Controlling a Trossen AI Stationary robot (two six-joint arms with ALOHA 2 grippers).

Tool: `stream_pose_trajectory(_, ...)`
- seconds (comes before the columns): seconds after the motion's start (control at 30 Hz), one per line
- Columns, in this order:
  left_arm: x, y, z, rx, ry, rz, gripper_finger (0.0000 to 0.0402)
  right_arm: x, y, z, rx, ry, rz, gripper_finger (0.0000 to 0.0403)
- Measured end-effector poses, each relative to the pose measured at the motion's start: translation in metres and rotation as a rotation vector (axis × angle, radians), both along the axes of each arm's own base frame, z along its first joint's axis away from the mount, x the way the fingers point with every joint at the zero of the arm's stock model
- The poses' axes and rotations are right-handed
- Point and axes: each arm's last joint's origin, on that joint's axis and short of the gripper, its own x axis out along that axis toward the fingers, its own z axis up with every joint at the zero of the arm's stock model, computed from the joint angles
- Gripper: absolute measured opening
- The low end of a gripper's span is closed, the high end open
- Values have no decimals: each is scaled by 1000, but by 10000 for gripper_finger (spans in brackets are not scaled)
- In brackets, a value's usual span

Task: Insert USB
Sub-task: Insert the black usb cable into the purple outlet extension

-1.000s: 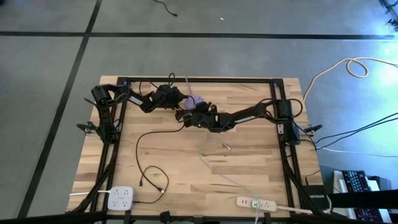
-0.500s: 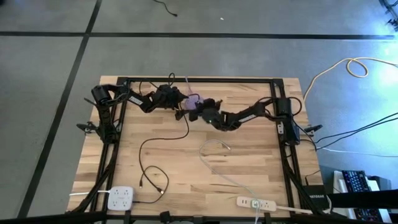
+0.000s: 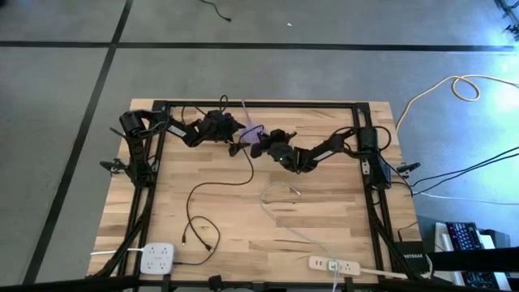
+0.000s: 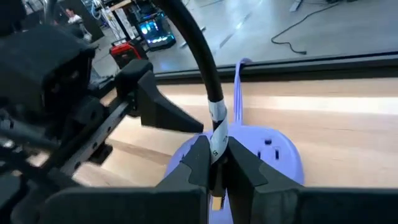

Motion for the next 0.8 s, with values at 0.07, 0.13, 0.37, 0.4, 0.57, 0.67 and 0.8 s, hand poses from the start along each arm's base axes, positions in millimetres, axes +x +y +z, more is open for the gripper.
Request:
stream_pose_trajectory(0.07,0,0,0,-7,-4,5,400,0,-1,0,-5,11,-3,5)
stream_pose_trajectory(0.13,0,0,0,-11,-9,7,400,0,-1,0,-31,33,3,5)
stream_pose_trajectory(0.37,0,0,1,-14,-12,9,400,4,3,-4,-179,76,44,4)
stream_pose_trajectory(0.4,0,0,1,-16,-15,10,400,5,4,-5,-202,66,52,4)
stream_pose_trajectory(0.57,2,-3,1,-8,-13,-2,400,5,3,-19,-248,67,39,4)
stream_pose_trajectory(0.67,3,-4,1,2,-9,-13,400,6,3,-20,-257,86,5,4)
stream_pose_trajectory(0.8,4,-7,1,2,-9,-21,400,9,8,-17,-266,89,-21,4)
